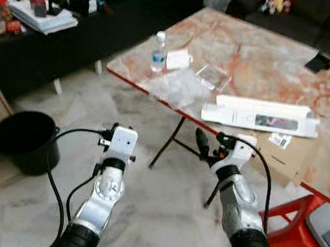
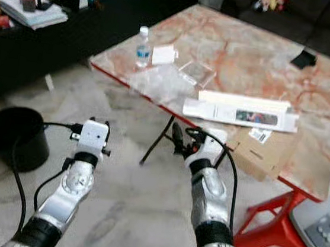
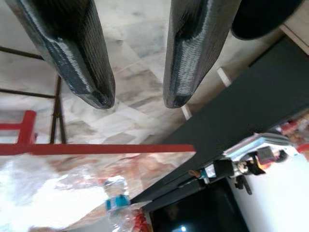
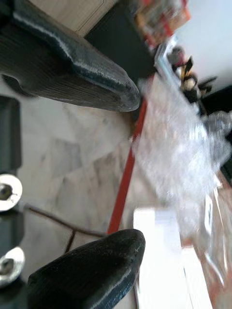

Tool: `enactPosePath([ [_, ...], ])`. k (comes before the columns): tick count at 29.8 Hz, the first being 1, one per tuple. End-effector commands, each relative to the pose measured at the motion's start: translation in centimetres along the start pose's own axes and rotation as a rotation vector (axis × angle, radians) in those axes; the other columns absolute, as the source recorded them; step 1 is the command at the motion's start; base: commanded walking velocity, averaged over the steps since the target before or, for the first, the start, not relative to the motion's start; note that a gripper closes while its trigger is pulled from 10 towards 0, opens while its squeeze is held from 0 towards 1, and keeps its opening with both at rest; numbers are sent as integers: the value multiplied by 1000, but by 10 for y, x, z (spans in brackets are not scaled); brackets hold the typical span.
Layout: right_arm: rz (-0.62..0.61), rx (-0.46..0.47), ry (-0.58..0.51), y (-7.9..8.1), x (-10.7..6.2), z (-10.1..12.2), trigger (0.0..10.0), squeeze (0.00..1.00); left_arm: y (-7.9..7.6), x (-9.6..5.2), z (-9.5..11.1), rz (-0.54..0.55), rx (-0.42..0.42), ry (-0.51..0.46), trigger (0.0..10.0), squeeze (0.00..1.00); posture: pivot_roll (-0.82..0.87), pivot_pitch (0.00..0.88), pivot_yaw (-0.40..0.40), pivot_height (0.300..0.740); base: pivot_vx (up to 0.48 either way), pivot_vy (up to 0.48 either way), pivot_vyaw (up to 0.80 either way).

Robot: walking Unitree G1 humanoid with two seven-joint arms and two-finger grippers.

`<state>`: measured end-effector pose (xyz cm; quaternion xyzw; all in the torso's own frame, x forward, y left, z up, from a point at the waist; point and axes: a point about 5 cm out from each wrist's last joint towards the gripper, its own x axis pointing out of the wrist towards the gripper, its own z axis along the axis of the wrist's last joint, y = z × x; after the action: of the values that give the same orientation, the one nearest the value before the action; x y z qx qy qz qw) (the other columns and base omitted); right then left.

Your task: Picking trash to rubbish bin

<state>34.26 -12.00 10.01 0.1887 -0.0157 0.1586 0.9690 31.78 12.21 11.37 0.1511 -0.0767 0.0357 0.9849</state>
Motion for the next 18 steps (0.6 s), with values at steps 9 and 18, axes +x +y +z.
enactPosePath([
  [9,2,-24,-16,0,0,4,10000,0,-1,2,6,3,-7,-23,10000,0,47,102,-81,740,257,0,-89],
  [18,5,-79,-17,1,0,5,10000,0,-1,2,7,3,-11,-25,10000,0,45,111,-80,740,259,0,89],
])
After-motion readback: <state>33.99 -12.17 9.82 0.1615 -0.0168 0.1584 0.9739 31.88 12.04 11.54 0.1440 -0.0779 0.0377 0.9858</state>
